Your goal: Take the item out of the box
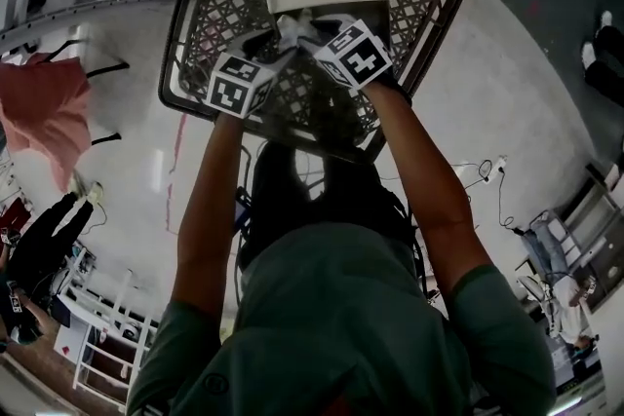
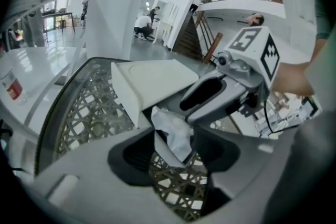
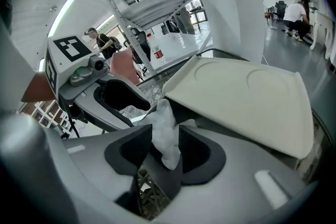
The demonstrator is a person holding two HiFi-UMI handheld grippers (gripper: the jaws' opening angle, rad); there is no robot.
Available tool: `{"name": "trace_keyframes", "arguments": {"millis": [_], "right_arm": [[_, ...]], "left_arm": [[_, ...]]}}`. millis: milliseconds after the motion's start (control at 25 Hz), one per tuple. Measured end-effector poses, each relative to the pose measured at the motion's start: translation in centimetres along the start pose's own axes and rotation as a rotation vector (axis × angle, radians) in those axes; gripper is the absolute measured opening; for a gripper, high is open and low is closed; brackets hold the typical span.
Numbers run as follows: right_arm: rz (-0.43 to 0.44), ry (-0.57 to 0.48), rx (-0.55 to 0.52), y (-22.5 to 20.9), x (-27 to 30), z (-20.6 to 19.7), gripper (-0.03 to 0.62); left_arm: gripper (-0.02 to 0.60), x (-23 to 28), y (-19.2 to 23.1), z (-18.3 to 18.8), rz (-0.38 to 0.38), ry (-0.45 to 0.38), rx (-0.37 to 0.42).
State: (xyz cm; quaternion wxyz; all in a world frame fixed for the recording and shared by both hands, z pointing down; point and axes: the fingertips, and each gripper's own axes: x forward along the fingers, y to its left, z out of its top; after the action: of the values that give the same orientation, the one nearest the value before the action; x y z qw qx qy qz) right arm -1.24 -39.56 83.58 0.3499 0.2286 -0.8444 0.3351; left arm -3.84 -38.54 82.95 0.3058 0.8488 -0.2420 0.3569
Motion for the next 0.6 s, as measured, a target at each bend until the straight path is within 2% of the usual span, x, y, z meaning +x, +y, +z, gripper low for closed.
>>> {"name": "trace_keyframes", "arguments": {"millis": [240, 320, 480, 600], "right_arm": [[0.015, 0.057, 0.04, -0.6, 2.1, -0.9, 0.158], [0.026, 0.065, 0.061, -0.5, 2.4, -1.0, 0.131], [0.05, 0.068, 0.081, 0.3, 2.4, -1.0, 0.034], [0.048, 0.051, 0.082, 0.9, 1.8, -0.8, 0.012]], "left_arm": [[0.208, 1.0, 0.7, -0.9, 0.006, 0.017, -0.008], [0.196, 1.1, 0.9, -1.1, 0.007, 0.014, -0.015], [0.151, 0.9, 1.2, -1.3, 0.019, 0.001, -0.028], [0.102, 0.2, 1.1, -1.3, 0.03, -0.009, -0.041]]}}
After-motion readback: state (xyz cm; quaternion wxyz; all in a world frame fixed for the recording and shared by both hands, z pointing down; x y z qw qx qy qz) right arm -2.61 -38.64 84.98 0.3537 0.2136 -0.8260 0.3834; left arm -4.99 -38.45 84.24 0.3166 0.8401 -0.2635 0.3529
